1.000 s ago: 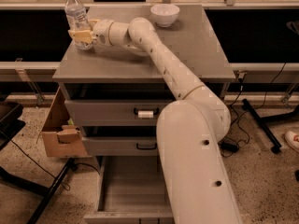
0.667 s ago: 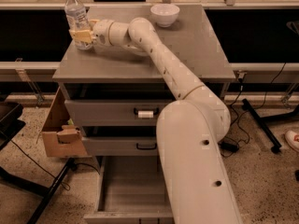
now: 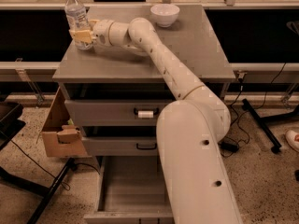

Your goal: Place blue plastic bottle into bottom drawer

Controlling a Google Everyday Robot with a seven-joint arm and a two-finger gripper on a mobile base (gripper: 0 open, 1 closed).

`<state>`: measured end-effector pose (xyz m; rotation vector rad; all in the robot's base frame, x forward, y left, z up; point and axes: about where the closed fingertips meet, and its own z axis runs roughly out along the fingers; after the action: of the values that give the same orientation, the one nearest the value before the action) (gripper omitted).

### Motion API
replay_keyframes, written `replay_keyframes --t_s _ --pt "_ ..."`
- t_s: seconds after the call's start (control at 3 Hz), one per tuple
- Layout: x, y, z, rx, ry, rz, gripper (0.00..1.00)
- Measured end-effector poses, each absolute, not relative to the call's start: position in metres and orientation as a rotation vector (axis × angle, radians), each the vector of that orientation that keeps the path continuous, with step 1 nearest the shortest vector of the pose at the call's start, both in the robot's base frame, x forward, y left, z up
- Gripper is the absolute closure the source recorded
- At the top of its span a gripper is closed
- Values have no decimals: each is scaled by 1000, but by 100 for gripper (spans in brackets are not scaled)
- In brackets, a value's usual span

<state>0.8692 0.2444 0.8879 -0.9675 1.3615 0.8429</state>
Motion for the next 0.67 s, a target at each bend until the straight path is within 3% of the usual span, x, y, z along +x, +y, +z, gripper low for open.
replay_keyframes --t_s 0.33,0.67 --pt "861 242 889 -965 1372 832 100" --pt "839 199 944 -885 1366 741 100"
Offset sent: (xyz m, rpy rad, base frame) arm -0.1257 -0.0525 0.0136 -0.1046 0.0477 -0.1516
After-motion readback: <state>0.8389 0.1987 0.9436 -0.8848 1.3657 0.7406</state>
